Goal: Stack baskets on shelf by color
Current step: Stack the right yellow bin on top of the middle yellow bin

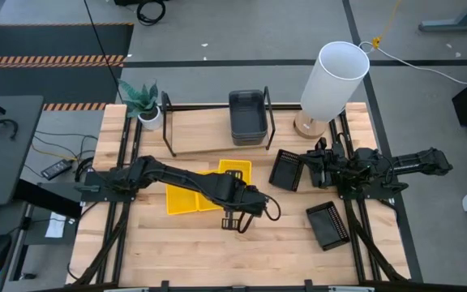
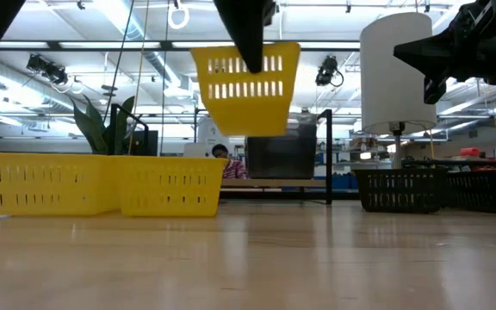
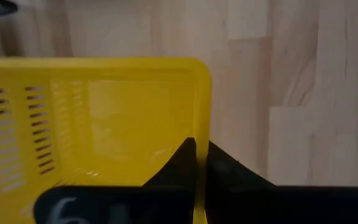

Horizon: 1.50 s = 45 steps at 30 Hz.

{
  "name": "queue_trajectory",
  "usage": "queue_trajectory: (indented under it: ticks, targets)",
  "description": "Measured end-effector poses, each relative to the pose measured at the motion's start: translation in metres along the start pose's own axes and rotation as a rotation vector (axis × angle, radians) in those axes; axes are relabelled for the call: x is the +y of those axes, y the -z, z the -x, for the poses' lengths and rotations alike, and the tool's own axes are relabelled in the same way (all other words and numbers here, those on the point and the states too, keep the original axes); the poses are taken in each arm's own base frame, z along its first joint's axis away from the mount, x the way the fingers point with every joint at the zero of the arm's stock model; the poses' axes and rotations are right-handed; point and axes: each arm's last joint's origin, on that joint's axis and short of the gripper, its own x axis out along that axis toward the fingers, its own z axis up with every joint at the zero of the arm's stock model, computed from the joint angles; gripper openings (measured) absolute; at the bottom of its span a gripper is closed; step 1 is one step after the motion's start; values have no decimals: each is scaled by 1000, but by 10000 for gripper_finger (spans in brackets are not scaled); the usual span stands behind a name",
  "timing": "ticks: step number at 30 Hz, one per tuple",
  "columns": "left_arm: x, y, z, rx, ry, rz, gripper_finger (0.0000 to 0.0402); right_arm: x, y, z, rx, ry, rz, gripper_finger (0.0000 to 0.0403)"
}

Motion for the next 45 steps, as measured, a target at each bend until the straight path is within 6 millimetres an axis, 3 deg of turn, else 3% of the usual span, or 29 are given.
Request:
queue_trajectory:
  ticks: [8, 23, 34, 40, 45]
  targets:
    - [-9, 9, 9, 47, -43, 43, 12, 0, 0, 0, 0, 0, 0, 16]
    - [-33, 26, -9, 144, -166, 5, 12, 0, 0, 0, 0, 0, 0, 16]
    - [-45, 30, -6, 88, -241, 153, 13, 0, 0, 0, 0, 0, 0, 16]
    - [-54, 31, -15, 86, -249, 169, 13, 0, 0, 0, 0, 0, 0, 16]
    - [-62, 42, -35, 146, -280, 144, 13, 0, 0, 0, 0, 0, 0, 16]
